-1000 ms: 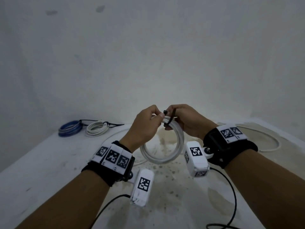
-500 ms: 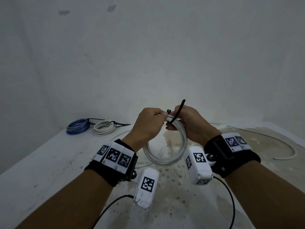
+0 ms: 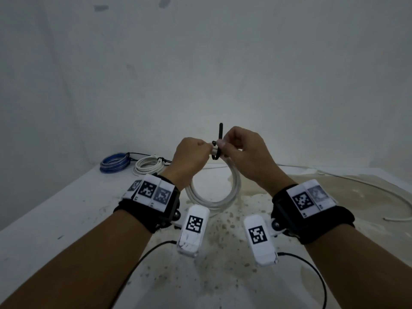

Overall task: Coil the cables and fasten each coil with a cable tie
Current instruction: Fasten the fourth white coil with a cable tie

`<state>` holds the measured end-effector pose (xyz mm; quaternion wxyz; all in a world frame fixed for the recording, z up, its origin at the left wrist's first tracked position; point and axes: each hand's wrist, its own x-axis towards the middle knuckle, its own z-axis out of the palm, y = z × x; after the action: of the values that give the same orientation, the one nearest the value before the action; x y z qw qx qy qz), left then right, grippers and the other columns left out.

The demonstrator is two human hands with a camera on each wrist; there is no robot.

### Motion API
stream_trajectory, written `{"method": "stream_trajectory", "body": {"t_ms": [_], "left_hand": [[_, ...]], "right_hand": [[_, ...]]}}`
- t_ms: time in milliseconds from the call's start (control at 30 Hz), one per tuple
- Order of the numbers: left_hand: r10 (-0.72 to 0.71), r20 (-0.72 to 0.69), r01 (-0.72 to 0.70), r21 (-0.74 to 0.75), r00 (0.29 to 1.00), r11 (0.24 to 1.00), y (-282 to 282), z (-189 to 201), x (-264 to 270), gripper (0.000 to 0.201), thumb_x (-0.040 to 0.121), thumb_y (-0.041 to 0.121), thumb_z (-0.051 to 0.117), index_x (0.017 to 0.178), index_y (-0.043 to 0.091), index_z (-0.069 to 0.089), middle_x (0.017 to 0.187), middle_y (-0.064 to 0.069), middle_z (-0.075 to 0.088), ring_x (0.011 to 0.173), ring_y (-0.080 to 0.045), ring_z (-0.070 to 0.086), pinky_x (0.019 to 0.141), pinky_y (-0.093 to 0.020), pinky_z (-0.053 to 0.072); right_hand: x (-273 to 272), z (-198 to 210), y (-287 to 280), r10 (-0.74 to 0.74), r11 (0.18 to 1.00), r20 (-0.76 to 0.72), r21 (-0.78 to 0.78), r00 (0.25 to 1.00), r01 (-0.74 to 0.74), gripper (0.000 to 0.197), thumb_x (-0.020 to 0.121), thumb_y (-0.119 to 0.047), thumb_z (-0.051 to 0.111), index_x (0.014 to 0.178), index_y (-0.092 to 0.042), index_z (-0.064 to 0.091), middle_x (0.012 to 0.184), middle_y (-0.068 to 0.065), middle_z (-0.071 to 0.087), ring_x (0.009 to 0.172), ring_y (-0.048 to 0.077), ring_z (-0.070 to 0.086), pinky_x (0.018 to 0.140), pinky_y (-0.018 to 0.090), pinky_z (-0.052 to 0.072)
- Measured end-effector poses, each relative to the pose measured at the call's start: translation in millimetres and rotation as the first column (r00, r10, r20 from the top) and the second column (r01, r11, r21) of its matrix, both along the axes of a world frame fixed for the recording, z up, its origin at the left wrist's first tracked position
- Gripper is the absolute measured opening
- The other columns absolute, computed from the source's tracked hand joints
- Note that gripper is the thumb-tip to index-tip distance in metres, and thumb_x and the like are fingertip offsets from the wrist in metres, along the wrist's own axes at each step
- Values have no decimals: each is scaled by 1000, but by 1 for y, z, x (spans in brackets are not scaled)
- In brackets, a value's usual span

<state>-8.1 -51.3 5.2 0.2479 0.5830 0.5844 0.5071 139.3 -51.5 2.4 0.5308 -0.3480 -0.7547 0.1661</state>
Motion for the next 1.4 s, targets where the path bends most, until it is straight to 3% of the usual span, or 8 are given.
{"method": "stream_trajectory", "body": {"t_ms": [133,267,433,600,867,967,1133,1400], "left_hand": [[-8,-19,8,10,1000,1000,-1,-7,-1,29,87,23,57,83,-3,71,66,-8,55,48,-16,37,49,-25,27],[16,20,-16,-1,1000,1000,-4,-8,-7,28,89,19,56,71,2,70,55,0,57,44,-13,39,44,-22,26],[36,85,-33,-36,996,999,-1,-7,-21,14,84,14,56,72,7,56,68,-14,46,50,-18,31,47,-29,22],[7,-10,-8,-82,1000,997,3,-13,-28,23,91,21,53,68,16,54,65,4,51,55,-9,44,52,-22,39],[44,-124,-44,3,991,999,-2,-16,-21,37,77,29,52,79,-6,66,74,-23,61,65,-31,53,58,-39,36],[55,-293,-44,45,955,998,-4,-17,-20,34,83,31,53,81,4,72,72,-14,68,72,-30,63,64,-37,47],[126,-564,-20,190,816,982,-8,-17,-15,26,95,27,50,91,19,74,86,2,72,83,-19,64,70,-30,48],[8,-417,116,271,909,955,-8,-16,-21,23,96,27,54,90,26,76,83,9,74,82,-12,67,76,-35,53]], "right_hand": [[-17,0,7,-145,989,101,-26,984,149,10,97,-18,56,105,-13,59,62,4,62,60,20,56,64,30,46],[-22,1,9,-389,921,386,184,836,343,22,96,-12,46,92,-5,66,72,8,59,66,24,51,62,32,35],[-22,0,-3,-344,938,503,211,793,274,28,94,-18,51,103,-12,77,90,12,74,81,29,65,68,35,51],[-25,1,-6,-306,951,480,191,822,243,27,93,-13,53,104,-14,77,92,12,76,83,28,67,72,37,54],[-25,2,-10,-302,953,516,141,802,268,30,94,-14,53,115,-16,73,109,6,74,97,24,66,69,24,42],[-23,4,-10,-315,948,540,132,781,291,31,93,-13,51,113,-17,74,105,5,74,94,24,65,67,24,39],[-25,9,-10,-303,948,504,75,809,309,22,90,-15,58,100,-14,77,95,4,74,86,21,66,71,27,50],[-18,7,4,-108,881,-57,-468,993,69,23,85,-29,76,94,-9,71,86,4,70,77,14,63,70,25,50]]}}
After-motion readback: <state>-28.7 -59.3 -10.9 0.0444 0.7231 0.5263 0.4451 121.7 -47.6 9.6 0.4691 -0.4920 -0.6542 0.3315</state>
